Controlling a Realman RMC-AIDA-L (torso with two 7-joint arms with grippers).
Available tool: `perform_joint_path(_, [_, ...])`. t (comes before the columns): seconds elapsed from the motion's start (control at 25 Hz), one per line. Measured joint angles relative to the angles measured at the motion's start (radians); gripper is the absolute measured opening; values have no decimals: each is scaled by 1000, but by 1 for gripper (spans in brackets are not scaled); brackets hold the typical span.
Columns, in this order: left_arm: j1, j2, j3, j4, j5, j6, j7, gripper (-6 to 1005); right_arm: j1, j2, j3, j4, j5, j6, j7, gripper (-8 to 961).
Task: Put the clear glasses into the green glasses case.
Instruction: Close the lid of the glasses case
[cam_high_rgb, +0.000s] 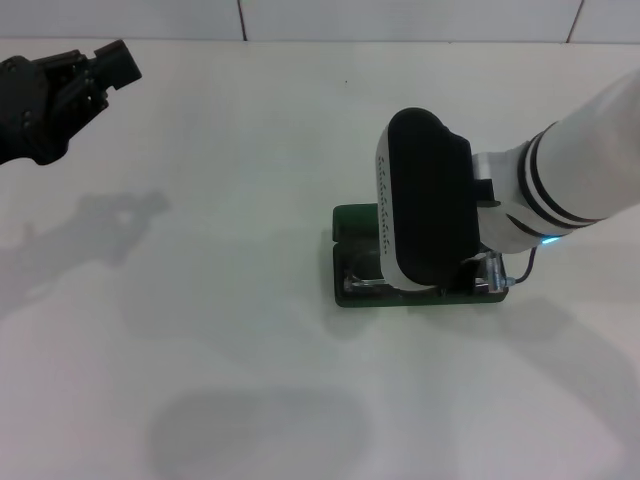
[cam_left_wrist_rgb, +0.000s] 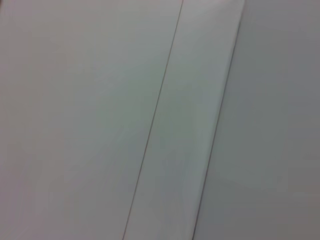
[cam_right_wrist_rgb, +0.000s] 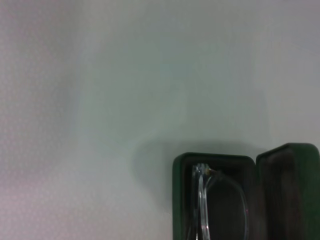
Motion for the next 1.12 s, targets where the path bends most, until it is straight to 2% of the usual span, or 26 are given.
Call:
perform_joint_path(0.2, [4, 0, 0, 0, 0, 0, 0, 93, -29, 0, -5, -48, 0, -7, -2, 133])
perform_joint_path(0.6, [9, -4, 2, -2, 0, 2, 0, 93, -52, 0, -43, -53, 12, 32, -14, 130])
perform_joint_path(1.12, [18, -6, 2, -2, 0, 3, 0, 93, -57, 0, -55, -65, 38, 40, -16, 127])
